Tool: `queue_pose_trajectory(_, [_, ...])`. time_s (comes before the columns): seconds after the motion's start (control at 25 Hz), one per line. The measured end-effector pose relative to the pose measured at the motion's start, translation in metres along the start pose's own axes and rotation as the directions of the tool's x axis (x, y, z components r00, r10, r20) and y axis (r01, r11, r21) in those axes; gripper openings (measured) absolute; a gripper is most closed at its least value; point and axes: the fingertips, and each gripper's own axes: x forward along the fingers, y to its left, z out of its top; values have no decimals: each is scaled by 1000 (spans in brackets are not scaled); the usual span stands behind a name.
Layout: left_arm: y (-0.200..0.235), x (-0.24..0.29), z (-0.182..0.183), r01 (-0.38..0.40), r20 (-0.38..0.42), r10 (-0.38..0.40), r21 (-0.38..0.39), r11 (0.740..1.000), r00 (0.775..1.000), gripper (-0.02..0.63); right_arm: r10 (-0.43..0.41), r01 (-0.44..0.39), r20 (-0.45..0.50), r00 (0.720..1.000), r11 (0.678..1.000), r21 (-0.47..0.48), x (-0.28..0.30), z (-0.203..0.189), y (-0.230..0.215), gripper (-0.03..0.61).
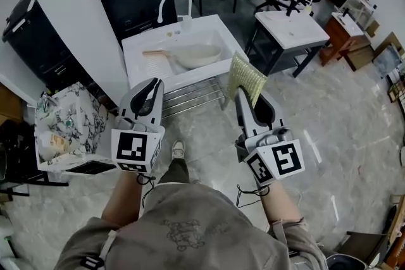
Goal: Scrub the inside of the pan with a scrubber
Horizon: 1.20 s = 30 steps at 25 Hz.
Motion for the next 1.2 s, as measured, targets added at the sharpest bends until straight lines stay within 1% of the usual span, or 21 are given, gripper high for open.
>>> queue_pose_trajectory(0.36, [24, 27, -19, -23, 14, 23, 10, 1000, 1000, 35, 25, -25, 0, 1000, 999, -33, 38, -17, -4, 77])
queue_pose_trajectory(0.6, [51, 67, -37, -16, 4, 16, -8, 1000, 1000, 35, 15, -16, -19, 1000, 999, -37, 83, -32, -20, 77])
queue_pose_trajectory(0.72, [63, 93, -48, -1, -11, 1, -12, 1000, 1000, 35, 3, -4, -41, 999, 1000, -30, 108, -45, -33, 77])
queue_pose_trajectory(0.96, [94, 140, -84, 37, -58, -39, -34, 999, 998, 35, -23, 22, -93, 995, 1000, -13, 164, -77, -53, 77])
queue_pose_trajectory(1.2, [131, 189, -108, 49, -94, -54, -60, 997, 994, 37, -30, 30, -163, 986, 1000, -1, 225, -107, -73, 77])
